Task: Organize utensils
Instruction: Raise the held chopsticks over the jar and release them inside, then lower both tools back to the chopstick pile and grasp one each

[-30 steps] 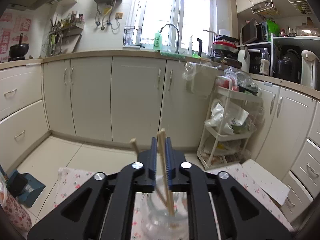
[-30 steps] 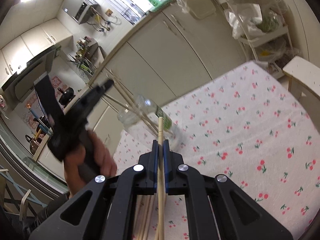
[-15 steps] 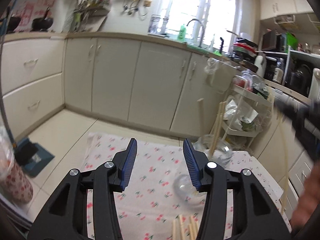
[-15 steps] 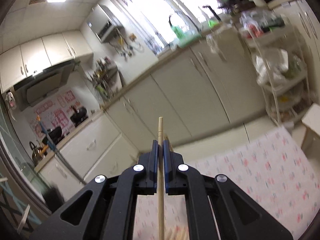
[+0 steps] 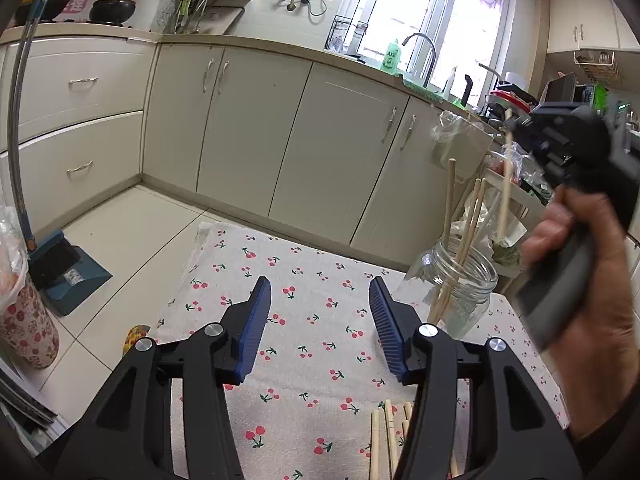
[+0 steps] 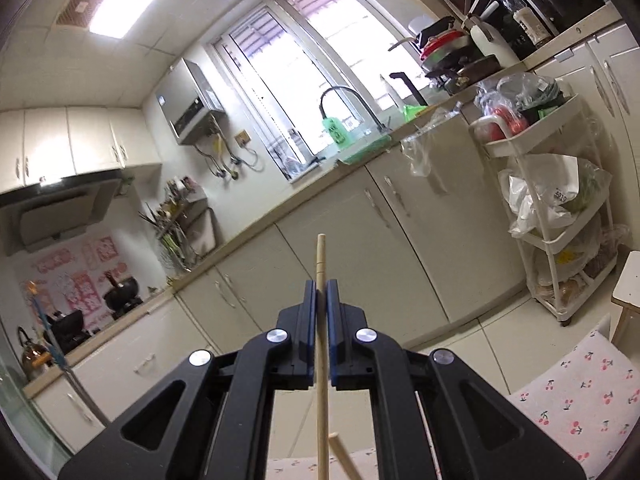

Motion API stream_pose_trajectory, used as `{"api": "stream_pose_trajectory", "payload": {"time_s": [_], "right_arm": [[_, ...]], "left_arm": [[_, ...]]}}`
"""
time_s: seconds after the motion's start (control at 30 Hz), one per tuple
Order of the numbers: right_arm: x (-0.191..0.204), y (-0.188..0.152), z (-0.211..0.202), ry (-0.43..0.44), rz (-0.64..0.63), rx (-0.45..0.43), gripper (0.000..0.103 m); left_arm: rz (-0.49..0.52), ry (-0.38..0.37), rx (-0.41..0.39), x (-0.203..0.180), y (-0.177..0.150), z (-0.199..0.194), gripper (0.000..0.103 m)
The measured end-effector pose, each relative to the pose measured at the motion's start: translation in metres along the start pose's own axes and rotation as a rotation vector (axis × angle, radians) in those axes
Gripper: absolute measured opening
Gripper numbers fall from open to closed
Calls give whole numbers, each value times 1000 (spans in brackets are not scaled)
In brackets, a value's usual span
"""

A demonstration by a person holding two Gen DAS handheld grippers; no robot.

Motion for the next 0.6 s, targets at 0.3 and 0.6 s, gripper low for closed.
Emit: {"api": "stream_pose_trajectory", "payload": {"time_s": [0.3,0.6], "right_arm": [[3,-42,-9,4,-106,89,6],[-4,-68,-36,32,-178,223,6]], "left_arm": [[-9,-3,32,3,-5,6,53],[40,3,136,-7,-22,4,58]]}}
Point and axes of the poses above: each gripper's, at about its wrist camera, not at the fingertips, and z roughly the way its jaws point, x to its left, y to its top, the point moved 7 cm from there along z, roughly the way its jaws point, and after that the axes turned 4 degrees about -x, right-handed, at the moved point
